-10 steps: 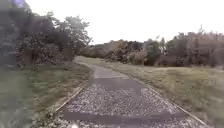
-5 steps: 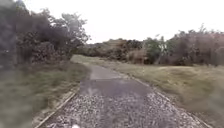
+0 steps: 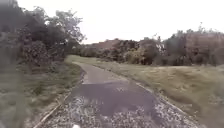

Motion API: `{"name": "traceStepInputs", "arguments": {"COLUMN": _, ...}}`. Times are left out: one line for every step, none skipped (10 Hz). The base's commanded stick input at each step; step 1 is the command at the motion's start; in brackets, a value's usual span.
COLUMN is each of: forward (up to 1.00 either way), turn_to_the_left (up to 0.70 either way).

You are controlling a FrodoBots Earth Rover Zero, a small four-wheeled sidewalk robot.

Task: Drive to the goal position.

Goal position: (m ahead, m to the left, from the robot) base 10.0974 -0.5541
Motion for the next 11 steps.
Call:
{"name": "traceStepInputs", "arguments": {"forward": 1.0, "turn_to_the_left": 0.0}}
{"name": "traceStepInputs", "arguments": {"forward": 1.0, "turn_to_the_left": 0.0}}
{"name": "traceStepInputs", "arguments": {"forward": 1.0, "turn_to_the_left": 0.0}}
{"name": "traceStepInputs", "arguments": {"forward": 1.0, "turn_to_the_left": 0.0}}
{"name": "traceStepInputs", "arguments": {"forward": 1.0, "turn_to_the_left": 0.0}}
{"name": "traceStepInputs", "arguments": {"forward": 1.0, "turn_to_the_left": 0.0}}
{"name": "traceStepInputs", "arguments": {"forward": 1.0, "turn_to_the_left": 0.0}}
{"name": "traceStepInputs", "arguments": {"forward": 1.0, "turn_to_the_left": 0.0}}
{"name": "traceStepInputs", "arguments": {"forward": 1.0, "turn_to_the_left": 0.25}}
{"name": "traceStepInputs", "arguments": {"forward": 1.0, "turn_to_the_left": 0.3}}
{"name": "traceStepInputs", "arguments": {"forward": 1.0, "turn_to_the_left": 0.36}}
